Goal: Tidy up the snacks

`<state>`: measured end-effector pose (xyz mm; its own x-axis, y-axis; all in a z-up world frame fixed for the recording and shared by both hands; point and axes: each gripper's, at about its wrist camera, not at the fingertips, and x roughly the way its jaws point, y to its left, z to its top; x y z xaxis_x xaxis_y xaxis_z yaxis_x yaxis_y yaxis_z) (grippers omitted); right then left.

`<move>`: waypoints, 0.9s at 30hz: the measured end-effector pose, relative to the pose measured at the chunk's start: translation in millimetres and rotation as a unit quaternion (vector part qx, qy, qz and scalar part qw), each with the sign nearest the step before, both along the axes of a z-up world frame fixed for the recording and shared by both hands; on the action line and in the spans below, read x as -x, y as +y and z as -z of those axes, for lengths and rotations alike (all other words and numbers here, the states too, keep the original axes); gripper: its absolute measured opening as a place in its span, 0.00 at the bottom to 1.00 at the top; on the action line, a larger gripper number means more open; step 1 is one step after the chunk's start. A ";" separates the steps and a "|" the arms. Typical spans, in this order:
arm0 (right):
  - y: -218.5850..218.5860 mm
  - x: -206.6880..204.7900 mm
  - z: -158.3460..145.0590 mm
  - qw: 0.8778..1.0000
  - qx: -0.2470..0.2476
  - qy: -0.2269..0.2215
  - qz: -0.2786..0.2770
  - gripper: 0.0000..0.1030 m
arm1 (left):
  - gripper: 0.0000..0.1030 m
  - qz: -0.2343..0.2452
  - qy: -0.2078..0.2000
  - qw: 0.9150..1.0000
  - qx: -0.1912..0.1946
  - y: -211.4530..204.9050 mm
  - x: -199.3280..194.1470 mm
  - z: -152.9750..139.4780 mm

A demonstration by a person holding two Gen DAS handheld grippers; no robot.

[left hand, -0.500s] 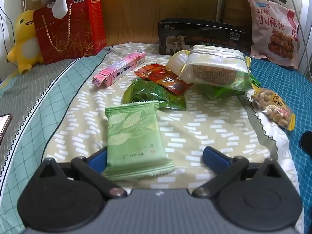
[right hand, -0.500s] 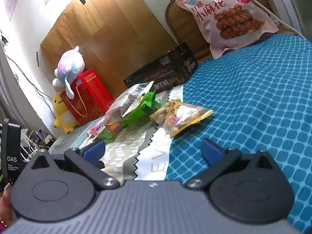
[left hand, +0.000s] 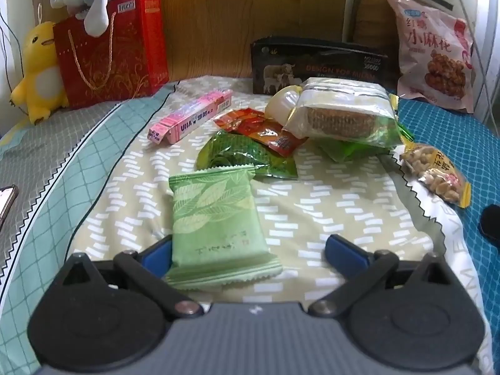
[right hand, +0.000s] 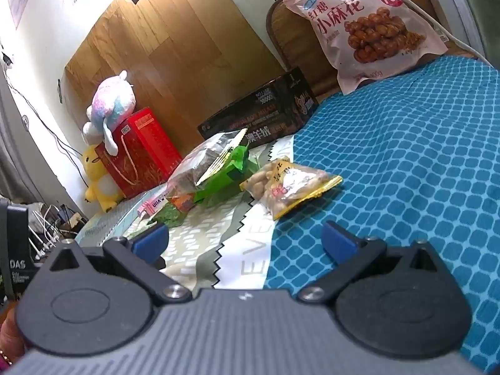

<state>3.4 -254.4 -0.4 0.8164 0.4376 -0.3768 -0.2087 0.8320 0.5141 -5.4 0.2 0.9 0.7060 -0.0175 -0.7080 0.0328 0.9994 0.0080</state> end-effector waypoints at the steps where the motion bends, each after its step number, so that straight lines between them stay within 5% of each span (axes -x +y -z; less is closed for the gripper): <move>1: 0.7 -0.4 -0.3 1.000 0.003 0.001 -0.001 1.00 | 1.00 0.004 -0.010 1.000 0.001 1.3 2.8 1.6; 5: 7.2 -2.1 -7.8 0.998 0.052 0.012 -0.026 0.98 | 1.00 0.026 -0.035 0.998 0.034 14.5 10.7 2.3; 10: -2.3 -7.5 -37.1 0.986 0.152 -0.029 -0.058 0.74 | 0.95 0.064 -0.042 0.993 0.094 27.8 -1.9 -25.1; 17: -7.3 -61.1 -72.5 0.986 0.098 -0.023 -0.133 0.60 | 0.85 0.133 -0.060 0.976 0.165 39.5 -57.3 -80.8; 20: 15.4 -86.6 -64.1 0.981 0.088 0.006 -0.172 0.54 | 0.78 0.150 -0.030 0.967 0.202 41.2 -90.6 -88.6; 25: 50.4 -119.3 -45.2 0.973 0.095 0.039 -0.206 0.44 | 0.57 0.143 0.054 0.969 0.192 23.3 -133.2 -56.6; 27: 56.4 -125.3 -44.4 0.972 0.103 0.031 -0.208 0.38 | 0.54 0.150 0.081 0.956 0.240 24.1 -145.1 -39.8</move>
